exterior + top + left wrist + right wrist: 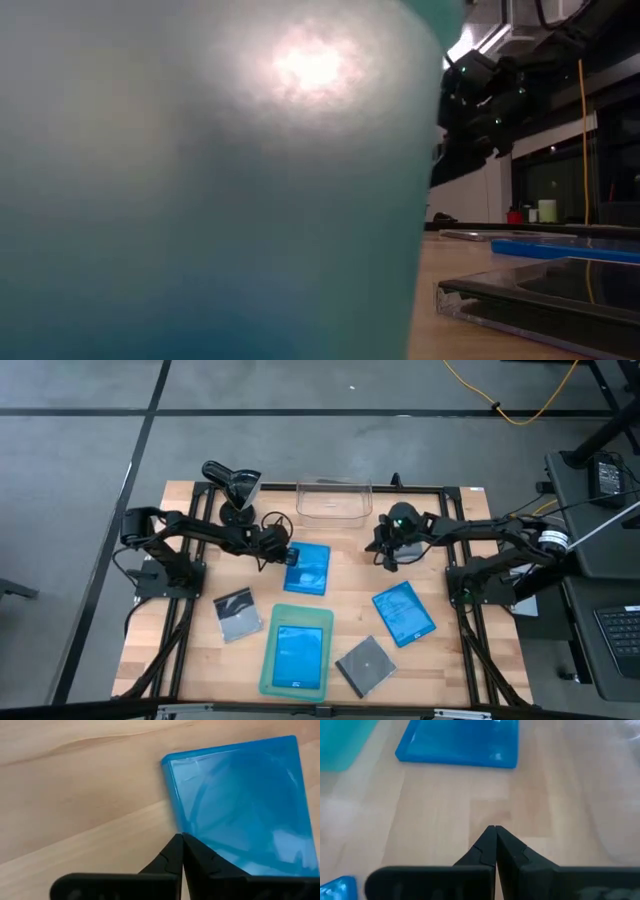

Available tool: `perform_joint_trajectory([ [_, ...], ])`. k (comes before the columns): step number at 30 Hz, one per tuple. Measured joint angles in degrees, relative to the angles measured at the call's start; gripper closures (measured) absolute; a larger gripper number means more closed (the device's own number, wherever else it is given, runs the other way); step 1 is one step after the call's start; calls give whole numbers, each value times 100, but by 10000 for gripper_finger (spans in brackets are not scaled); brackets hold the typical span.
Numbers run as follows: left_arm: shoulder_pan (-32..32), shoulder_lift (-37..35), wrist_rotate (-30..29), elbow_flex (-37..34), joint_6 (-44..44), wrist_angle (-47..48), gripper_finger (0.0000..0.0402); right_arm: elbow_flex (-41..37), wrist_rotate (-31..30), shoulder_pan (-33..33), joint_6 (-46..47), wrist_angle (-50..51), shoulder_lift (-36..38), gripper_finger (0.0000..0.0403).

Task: Pick & place jewel cases by type
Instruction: Put the left blue cd case into the green bin

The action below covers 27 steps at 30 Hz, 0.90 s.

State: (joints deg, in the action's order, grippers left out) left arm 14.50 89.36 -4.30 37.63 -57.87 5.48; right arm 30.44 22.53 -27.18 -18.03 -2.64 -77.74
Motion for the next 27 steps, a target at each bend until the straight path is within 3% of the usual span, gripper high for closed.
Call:
perform_joint_trajectory([
  [12, -50, 586, 275, 598, 318, -238, 400, 0, 177, 327, 432, -160, -705, 397],
  [19, -80, 214, 75, 971, 776, 515, 400, -2, 131, 636, 425, -365, -703, 397],
  [27, -253, -137, -21, 1086, 912, 1991, 400, -2, -21, 694, 283, -367, -703, 397],
])
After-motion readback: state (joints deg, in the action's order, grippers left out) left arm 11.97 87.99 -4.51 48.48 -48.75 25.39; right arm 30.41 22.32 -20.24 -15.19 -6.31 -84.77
